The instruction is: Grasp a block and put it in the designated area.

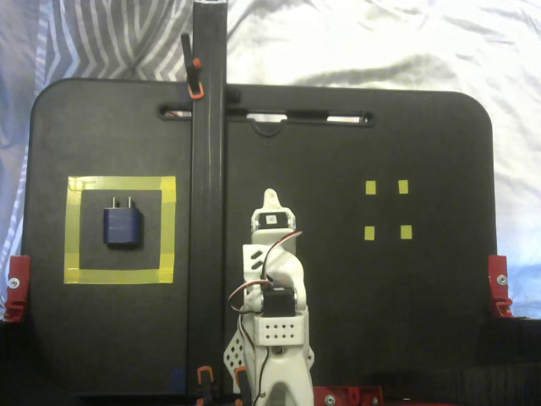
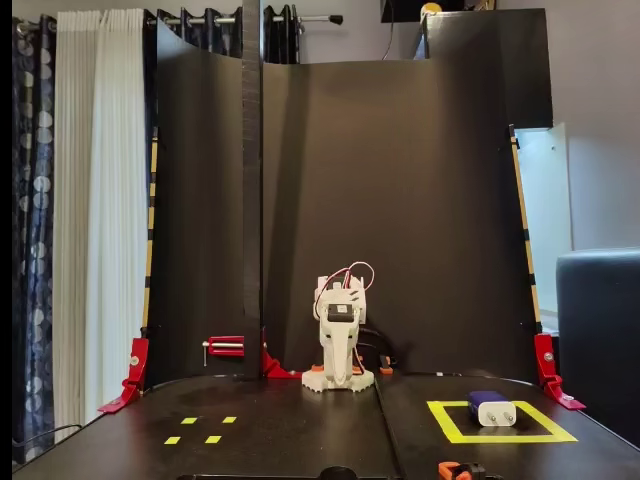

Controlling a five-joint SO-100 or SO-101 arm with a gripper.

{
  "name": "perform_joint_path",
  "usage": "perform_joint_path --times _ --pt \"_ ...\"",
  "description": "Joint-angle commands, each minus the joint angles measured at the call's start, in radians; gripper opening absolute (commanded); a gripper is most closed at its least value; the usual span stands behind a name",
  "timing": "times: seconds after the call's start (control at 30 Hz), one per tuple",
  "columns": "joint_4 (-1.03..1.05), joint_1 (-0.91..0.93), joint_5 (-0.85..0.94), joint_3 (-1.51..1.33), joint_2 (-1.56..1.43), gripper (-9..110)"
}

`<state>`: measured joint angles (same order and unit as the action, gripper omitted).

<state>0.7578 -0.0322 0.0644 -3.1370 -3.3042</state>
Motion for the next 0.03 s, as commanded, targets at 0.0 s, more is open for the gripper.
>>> perform_joint_path --times 0.0 --pt "0.003 0.006 -0.005 -0.006 -0.008 0"
